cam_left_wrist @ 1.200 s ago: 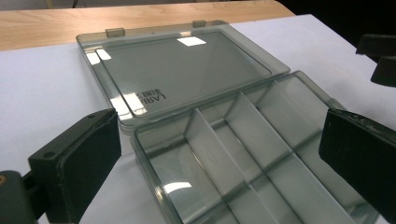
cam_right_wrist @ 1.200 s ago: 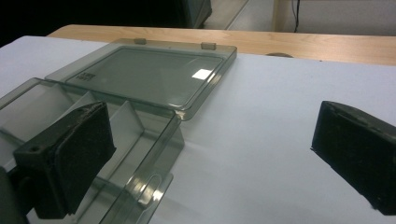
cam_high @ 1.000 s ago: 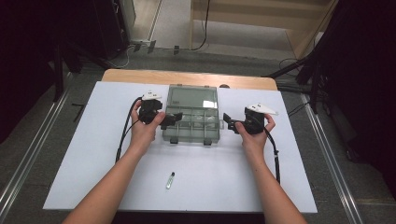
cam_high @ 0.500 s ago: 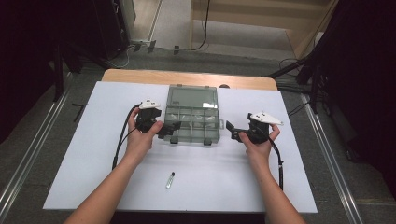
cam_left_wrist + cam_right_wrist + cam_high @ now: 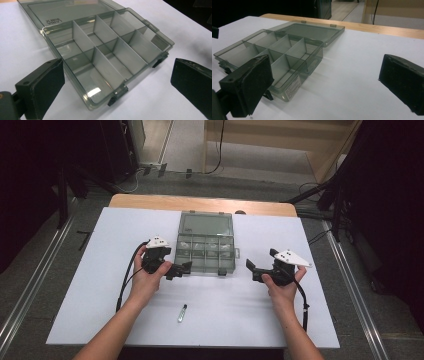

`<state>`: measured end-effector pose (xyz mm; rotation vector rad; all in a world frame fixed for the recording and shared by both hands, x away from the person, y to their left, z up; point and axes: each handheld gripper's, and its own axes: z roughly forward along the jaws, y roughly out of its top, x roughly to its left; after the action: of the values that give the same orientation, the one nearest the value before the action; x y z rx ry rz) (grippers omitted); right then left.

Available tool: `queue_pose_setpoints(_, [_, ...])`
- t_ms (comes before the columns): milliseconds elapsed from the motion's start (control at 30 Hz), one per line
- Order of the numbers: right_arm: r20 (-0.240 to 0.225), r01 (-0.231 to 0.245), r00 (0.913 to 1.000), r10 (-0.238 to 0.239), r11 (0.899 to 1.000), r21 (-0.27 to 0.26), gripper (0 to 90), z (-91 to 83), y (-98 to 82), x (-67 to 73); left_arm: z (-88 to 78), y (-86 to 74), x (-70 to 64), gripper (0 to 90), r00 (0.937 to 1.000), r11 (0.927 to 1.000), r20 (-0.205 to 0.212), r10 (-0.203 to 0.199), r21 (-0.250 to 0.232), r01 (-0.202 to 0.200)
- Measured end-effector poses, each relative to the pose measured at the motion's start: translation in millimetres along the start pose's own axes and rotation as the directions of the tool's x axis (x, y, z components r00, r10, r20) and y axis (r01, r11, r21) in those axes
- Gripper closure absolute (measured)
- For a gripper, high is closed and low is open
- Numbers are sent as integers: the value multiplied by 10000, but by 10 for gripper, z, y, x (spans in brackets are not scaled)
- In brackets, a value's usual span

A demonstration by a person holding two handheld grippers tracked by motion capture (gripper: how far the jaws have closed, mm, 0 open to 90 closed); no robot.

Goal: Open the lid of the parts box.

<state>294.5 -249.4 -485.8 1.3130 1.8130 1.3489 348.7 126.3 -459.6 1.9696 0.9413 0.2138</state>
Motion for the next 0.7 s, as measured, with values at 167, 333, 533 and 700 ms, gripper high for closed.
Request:
queue_pose_setpoints(167, [-12,4,10000,-4,10000,-86,0,-113,-54,6,-65,-36,-46,0,10000,10000,51,65,-31,-65])
queue_pose_setpoints(333, [-59,24,10000,-25,10000,-88,0,-215,-136,16,-109,-73,-91,0,9999,10000,104,65,21,-65])
queue_pose_setpoints(533, [-23,16,10000,-16,9998,-173,0,-334,-220,-2,-171,-120,-144,0,9997,9997,130,207,94,-208])
queue_pose_setpoints(700, [-9,-8,10000,8,9998,-222,0,-423,-264,-20,-212,-161,-196,0,9995,9995,95,296,146,-297])
